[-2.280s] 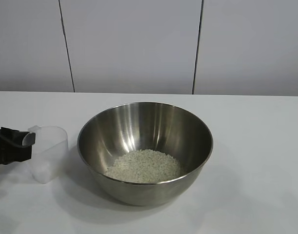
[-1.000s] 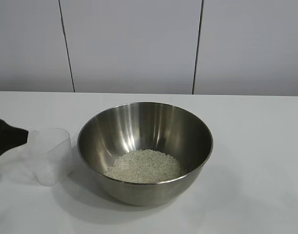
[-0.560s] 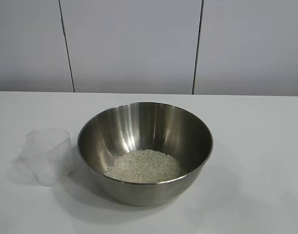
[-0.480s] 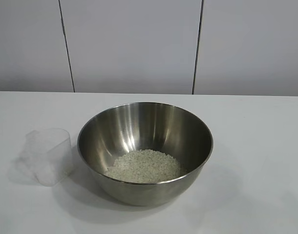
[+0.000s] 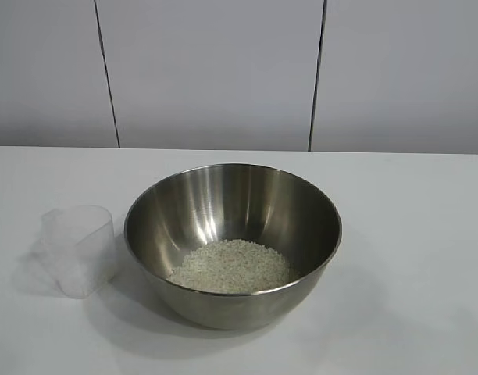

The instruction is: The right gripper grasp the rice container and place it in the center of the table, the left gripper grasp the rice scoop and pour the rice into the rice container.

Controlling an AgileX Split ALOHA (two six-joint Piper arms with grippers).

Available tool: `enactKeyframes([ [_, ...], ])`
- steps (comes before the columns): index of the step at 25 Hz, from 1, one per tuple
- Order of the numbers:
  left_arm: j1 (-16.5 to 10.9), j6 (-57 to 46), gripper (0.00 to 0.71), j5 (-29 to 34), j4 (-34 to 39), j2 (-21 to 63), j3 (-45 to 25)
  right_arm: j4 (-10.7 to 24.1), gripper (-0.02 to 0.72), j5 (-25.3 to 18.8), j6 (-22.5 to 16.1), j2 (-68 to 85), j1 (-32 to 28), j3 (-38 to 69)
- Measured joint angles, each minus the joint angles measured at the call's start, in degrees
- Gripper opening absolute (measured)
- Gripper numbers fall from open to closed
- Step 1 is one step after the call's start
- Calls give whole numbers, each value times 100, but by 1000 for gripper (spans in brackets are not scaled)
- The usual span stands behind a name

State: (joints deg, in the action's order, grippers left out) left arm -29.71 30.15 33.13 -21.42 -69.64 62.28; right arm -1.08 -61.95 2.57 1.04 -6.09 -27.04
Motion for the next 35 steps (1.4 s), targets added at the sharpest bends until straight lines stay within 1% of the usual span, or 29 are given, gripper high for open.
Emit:
enactKeyframes([
  [1,-100,1,540,65,-5,51,5,0,610,0,0,0,0,0],
  [2,-126,1,540,118,-29,121,4,0,610,0,0,0,0,0],
  [4,-33,1,541,216,-42,257,12,-1,610,0,0,0,0,0],
  [7,378,-4,541,423,-63,430,54,-1,610,0,0,0,0,0],
  [10,952,-57,541,599,-64,587,54,-6,610,0,0,0,0,0],
  [12,1276,-70,541,723,-69,736,54,-6,610,0,0,0,0,0],
  [14,1500,-83,541,910,-81,942,54,-6,610,0,0,0,0,0],
  [16,1567,-87,541,1209,-81,1149,54,-6,610,0,0,0,0,0],
  [19,1573,-258,541,1528,-81,1510,54,-6,610,0,0,0,0,0],
  [23,1602,-519,541,1616,-62,2214,54,-6,610,0,0,0,0,0],
  [28,1823,-654,541,1633,-39,3161,19,-6,610,0,0,0,0,0],
  [30,1957,-714,541,1633,59,3505,-167,-6,610,0,0,0,0,0],
  [32,2168,-909,541,1649,237,3902,-526,-6,610,0,0,0,0,0],
  [35,2606,-1342,541,1821,574,4535,-1192,-6,610,0,0,0,0,0],
])
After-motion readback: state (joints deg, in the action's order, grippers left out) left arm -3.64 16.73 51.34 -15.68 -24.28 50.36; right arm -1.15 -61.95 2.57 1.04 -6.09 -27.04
